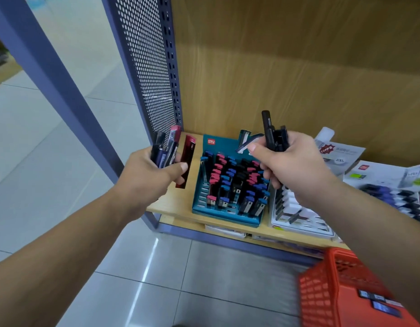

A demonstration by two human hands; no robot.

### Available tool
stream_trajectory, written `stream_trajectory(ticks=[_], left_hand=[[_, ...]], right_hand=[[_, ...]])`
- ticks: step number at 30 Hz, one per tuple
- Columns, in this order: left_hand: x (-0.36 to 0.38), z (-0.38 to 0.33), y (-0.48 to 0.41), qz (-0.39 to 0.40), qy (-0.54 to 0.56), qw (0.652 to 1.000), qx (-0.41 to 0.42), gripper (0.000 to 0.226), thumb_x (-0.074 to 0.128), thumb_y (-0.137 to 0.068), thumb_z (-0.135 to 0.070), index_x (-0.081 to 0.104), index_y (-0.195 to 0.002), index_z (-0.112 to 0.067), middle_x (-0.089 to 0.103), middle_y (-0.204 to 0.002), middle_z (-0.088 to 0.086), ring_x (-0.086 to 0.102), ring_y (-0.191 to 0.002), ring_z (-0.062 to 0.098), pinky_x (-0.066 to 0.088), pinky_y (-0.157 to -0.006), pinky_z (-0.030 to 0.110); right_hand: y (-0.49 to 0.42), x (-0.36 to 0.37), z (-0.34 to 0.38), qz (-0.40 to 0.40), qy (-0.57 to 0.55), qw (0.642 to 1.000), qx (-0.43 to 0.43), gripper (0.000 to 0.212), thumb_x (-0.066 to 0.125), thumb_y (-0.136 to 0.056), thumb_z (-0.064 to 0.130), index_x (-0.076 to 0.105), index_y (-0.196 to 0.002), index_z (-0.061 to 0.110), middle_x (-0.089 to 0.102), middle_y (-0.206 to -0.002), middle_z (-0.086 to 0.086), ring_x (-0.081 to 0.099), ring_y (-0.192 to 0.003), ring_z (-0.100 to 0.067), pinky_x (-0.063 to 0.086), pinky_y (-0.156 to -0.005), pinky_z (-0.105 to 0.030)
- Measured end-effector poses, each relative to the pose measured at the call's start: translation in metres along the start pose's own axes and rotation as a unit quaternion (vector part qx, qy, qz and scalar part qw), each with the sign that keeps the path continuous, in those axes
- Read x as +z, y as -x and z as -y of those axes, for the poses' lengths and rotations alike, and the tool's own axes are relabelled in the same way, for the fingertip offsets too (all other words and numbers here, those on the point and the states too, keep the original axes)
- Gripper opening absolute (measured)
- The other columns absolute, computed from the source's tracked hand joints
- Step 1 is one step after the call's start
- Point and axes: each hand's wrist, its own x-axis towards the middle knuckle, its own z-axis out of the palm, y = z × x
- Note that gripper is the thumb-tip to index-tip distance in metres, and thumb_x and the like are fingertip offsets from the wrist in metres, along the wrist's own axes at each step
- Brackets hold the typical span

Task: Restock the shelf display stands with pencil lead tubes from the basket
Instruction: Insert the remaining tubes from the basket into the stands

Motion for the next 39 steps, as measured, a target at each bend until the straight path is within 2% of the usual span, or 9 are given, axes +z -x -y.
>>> stream_trajectory(ticks=[3,8,13,18,23,27,30,33,39], left_hand=[[0.01,-0.005,0.003,0.025,0.002,1.0,0.002,0.017,0.08,-0.089,-0.018,0.069,-0.101,-0.014,0.07,-0.068,0.007,0.053,-0.043,0.006,0.037,-0.041,0.02],[0.021,-0.019,0.009,0.072,0.032,0.997,0.021,0.017,0.079,-0.09,-0.015,0.069,-0.102,-0.009,0.063,-0.067,0.009,0.054,-0.046,0.008,0.039,-0.042,0.021],[0.026,-0.023,0.013,0.101,0.029,0.994,0.038,0.014,0.079,-0.09,-0.015,0.07,-0.1,-0.011,0.062,-0.064,0.006,0.053,-0.049,0.009,0.04,-0.044,0.021],[0.022,-0.022,0.015,0.114,-0.001,0.992,0.048,0.014,0.079,-0.09,-0.014,0.067,-0.098,-0.01,0.06,-0.061,0.004,0.051,-0.044,0.006,0.037,-0.04,0.018],[0.01,-0.009,0.007,0.085,-0.007,0.996,0.036,0.014,0.079,-0.09,-0.016,0.07,-0.1,-0.012,0.065,-0.06,0.0,0.054,-0.045,0.004,0.039,-0.042,0.019],[0.001,0.014,-0.003,0.035,-0.02,0.999,-0.003,0.018,0.082,-0.087,-0.018,0.072,-0.1,-0.011,0.068,-0.063,-0.005,0.062,-0.052,0.006,0.044,-0.047,0.024],[-0.001,0.025,-0.006,0.036,-0.03,0.999,-0.025,0.018,0.083,-0.086,-0.017,0.071,-0.098,-0.012,0.069,-0.071,0.001,0.066,-0.057,0.01,0.045,-0.049,0.026],[-0.001,0.028,-0.004,0.051,-0.036,0.998,-0.032,0.016,0.082,-0.087,-0.015,0.07,-0.097,-0.012,0.069,-0.073,0.0,0.067,-0.057,0.01,0.045,-0.045,0.021],[0.0,0.031,-0.003,0.061,-0.033,0.997,-0.034,0.016,0.081,-0.088,-0.013,0.069,-0.098,-0.012,0.068,-0.072,-0.004,0.065,-0.055,0.009,0.043,-0.044,0.015]], right_hand=[[-0.004,-0.003,0.0,0.023,-0.013,0.999,0.021,0.01,0.076,-0.094,0.021,0.071,-0.094,0.012,0.069,-0.073,-0.007,0.055,-0.052,-0.014,0.044,-0.042,-0.028],[-0.005,-0.007,0.007,0.045,-0.015,0.999,0.003,0.007,0.075,-0.094,0.02,0.072,-0.092,0.014,0.073,-0.078,-0.004,0.053,-0.051,-0.014,0.042,-0.042,-0.027],[-0.003,-0.006,0.013,0.078,0.023,0.996,-0.021,0.016,0.079,-0.091,0.028,0.073,-0.097,0.014,0.059,-0.058,0.0,0.053,-0.048,-0.015,0.044,-0.043,-0.025],[-0.005,0.022,0.018,0.112,0.076,0.988,-0.074,0.033,0.077,-0.093,0.029,0.065,-0.096,-0.001,0.047,-0.058,0.001,0.046,-0.046,-0.011,0.037,-0.044,-0.02],[-0.008,0.035,0.025,0.14,0.083,0.984,-0.07,0.022,0.076,-0.093,0.02,0.061,-0.085,0.005,0.049,-0.057,-0.002,0.041,-0.036,-0.005,0.034,-0.039,-0.015],[-0.007,0.052,0.014,0.14,0.174,0.967,-0.123,0.023,0.075,-0.089,0.019,0.059,-0.077,0.006,0.054,-0.059,-0.002,0.048,-0.048,-0.007,0.041,-0.048,-0.02],[-0.007,0.064,0.001,0.134,0.233,0.954,-0.134,0.03,0.072,-0.09,0.023,0.054,-0.067,0.016,0.05,-0.054,0.007,0.047,-0.047,-0.007,0.043,-0.051,-0.028],[-0.008,0.071,-0.009,0.121,0.26,0.95,-0.126,0.035,0.07,-0.091,0.026,0.051,-0.063,0.021,0.05,-0.054,0.006,0.051,-0.053,-0.016,0.05,-0.058,-0.041],[-0.01,0.08,-0.017,0.125,0.276,0.944,-0.128,0.031,0.072,-0.087,0.027,0.054,-0.063,0.019,0.059,-0.061,0.002,0.062,-0.063,-0.026,0.057,-0.064,-0.048]])
